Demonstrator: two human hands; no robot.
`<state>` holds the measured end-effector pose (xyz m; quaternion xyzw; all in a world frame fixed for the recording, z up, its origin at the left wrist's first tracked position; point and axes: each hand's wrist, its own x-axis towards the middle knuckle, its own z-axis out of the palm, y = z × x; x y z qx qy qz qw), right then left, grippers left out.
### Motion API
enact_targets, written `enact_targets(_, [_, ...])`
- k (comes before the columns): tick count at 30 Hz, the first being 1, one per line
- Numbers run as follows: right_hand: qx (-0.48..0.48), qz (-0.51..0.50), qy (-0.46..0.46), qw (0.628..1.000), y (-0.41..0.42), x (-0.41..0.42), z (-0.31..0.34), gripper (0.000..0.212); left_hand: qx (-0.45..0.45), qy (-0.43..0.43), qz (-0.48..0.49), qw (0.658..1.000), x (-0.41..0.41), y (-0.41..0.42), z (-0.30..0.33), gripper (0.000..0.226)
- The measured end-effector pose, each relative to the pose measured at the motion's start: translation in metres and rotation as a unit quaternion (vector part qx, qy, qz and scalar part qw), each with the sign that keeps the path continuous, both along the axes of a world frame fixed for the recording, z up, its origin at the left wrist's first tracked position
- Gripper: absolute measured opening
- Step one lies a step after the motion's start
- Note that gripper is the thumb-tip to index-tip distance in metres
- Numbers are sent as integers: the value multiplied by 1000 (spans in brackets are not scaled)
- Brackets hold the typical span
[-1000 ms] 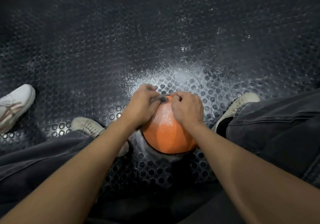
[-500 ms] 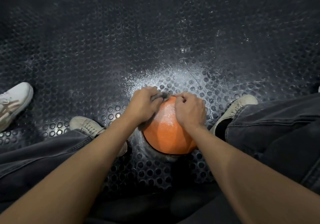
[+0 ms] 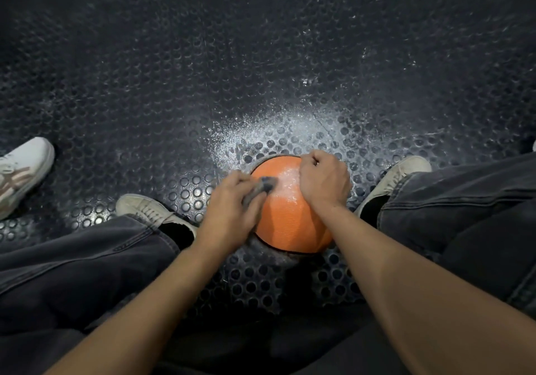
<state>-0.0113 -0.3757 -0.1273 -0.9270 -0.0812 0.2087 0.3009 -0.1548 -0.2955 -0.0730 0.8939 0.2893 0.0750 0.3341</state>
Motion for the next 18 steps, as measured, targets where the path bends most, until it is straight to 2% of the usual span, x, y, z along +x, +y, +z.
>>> enact_targets(3, [25, 33, -1, 999, -3, -2, 1, 31, -4, -11, -22, 1000, -3, -3, -6, 16])
enact_targets(7, [24, 12, -6, 1000, 1, -8, 1, 28, -3, 41, 55, 998, 42, 18, -9, 18])
enact_targets(10, [17, -26, -5, 999, 1, -7, -3, 30, 13, -16, -15, 1000, 10, -1, -9, 20])
enact_targets(13, [35, -5, 3, 999, -3, -5, -5, 31, 1, -45, -93, 995, -20, -19, -7, 21])
enact_targets(18, [23, 1, -4, 1000, 2, -11, -2, 31, 5, 29, 33, 999, 41, 22, -11, 20])
